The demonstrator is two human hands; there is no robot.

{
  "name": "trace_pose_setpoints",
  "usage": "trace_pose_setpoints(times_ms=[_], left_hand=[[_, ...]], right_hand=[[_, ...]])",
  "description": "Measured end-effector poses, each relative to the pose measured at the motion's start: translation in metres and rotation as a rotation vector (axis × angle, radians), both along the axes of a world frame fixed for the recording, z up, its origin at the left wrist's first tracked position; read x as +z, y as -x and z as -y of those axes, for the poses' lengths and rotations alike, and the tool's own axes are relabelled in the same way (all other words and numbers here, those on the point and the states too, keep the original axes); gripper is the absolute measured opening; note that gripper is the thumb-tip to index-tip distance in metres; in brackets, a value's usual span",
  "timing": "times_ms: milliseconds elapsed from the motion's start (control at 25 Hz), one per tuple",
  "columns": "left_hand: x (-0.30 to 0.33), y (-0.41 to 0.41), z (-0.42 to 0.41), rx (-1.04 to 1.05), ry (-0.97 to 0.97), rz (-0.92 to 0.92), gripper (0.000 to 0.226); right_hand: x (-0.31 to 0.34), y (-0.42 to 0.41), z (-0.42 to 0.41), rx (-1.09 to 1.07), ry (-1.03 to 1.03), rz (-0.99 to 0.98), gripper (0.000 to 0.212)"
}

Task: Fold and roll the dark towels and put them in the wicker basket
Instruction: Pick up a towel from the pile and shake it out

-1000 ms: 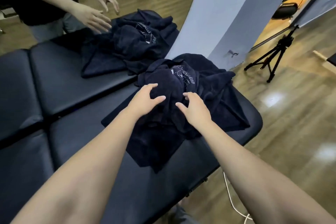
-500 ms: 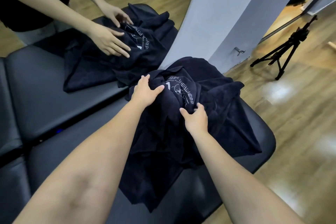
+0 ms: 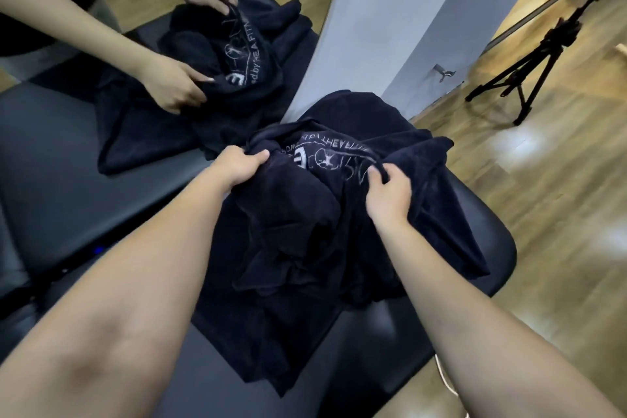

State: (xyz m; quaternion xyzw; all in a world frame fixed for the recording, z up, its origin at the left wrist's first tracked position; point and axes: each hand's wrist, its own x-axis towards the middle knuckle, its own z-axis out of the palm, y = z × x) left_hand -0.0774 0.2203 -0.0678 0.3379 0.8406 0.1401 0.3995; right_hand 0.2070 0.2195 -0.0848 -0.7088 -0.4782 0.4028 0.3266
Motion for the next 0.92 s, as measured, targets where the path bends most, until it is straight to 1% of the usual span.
trace_pose_setpoints(times_ms=[40, 80, 120, 160, 200, 240, 280, 320, 360, 400, 440, 480, 520, 560, 600, 640, 680, 760, 800, 840, 920], left_hand=[[0.005, 0.008, 0.006, 0.061, 0.013, 0.049, 0.066], [0.014, 0.014, 0.013, 0.112, 0.028, 0.079, 0.058], [0.021, 0.022, 0.022, 0.160, 0.072, 0.085, 0.052], [0.027, 0.031, 0.031, 0.195, 0.141, 0.082, 0.052], [0.029, 0.042, 0.039, 0.210, 0.220, 0.057, 0.055], [0.034, 0.050, 0.050, 0.193, 0.279, 0.004, 0.057], [0.035, 0.055, 0.059, 0.149, 0.320, -0.090, 0.057], [0.033, 0.057, 0.068, 0.083, 0.313, -0.225, 0.059], [0.027, 0.058, 0.074, 0.011, 0.222, -0.365, 0.061], [0.024, 0.051, 0.078, -0.058, 0.052, -0.443, 0.061], [0.021, 0.042, 0.082, -0.153, -0.146, -0.466, 0.060], [0.022, 0.028, 0.084, -0.289, -0.292, -0.445, 0.062], [0.020, 0.017, 0.085, -0.437, -0.351, -0.392, 0.068], [0.021, 0.001, 0.086, -0.552, -0.323, -0.344, 0.077], [0.017, -0.009, 0.087, -0.642, -0.251, -0.326, 0.085], [0.014, -0.020, 0.090, -0.722, -0.179, -0.359, 0.087], [0.008, -0.027, 0.092, -0.774, -0.138, -0.419, 0.080], [-0.002, -0.033, 0.099, -0.775, -0.143, -0.498, 0.049], [-0.004, -0.035, 0.104, -0.724, -0.175, -0.474, 0.036], [-0.006, -0.034, 0.109, -0.664, -0.212, -0.424, 0.029], [-0.001, -0.025, 0.118, -0.549, -0.279, -0.333, 0.026]], right_hand=[[0.005, -0.003, -0.008, -0.057, -0.039, -0.008, 0.019], [0.011, -0.005, -0.018, -0.104, -0.071, -0.025, 0.020], [0.018, -0.007, -0.027, -0.129, -0.101, -0.035, 0.020], [0.024, -0.007, -0.036, -0.126, -0.129, -0.032, 0.020], [0.029, -0.003, -0.039, -0.083, -0.149, 0.016, 0.021], [0.032, 0.005, -0.037, -0.004, -0.167, 0.129, 0.025], [0.033, 0.015, -0.028, 0.107, -0.195, 0.280, 0.031], [0.032, 0.026, -0.014, 0.240, -0.252, 0.410, 0.036], [0.031, 0.036, 0.001, 0.382, -0.323, 0.493, 0.040], [0.027, 0.045, 0.017, 0.515, -0.376, 0.550, 0.043], [0.022, 0.050, 0.031, 0.622, -0.398, 0.610, 0.048], [0.016, 0.052, 0.042, 0.701, -0.388, 0.685, 0.056], [0.010, 0.051, 0.051, 0.776, -0.347, 0.779, 0.065], [0.004, 0.048, 0.060, 0.851, -0.287, 0.881, 0.074], [-0.002, 0.043, 0.065, 0.909, -0.216, 0.972, 0.079], [-0.006, 0.036, 0.069, 0.930, -0.149, 1.033, 0.078], [-0.009, 0.029, 0.071, 0.918, -0.099, 1.064, 0.071], [-0.008, 0.016, 0.072, 0.856, -0.047, 1.083, 0.052], [-0.007, 0.010, 0.073, 0.841, -0.040, 1.085, 0.043], [-0.007, 0.006, 0.075, 0.836, -0.050, 1.085, 0.037], [-0.004, 0.005, 0.081, 0.804, -0.134, 1.027, 0.028]])
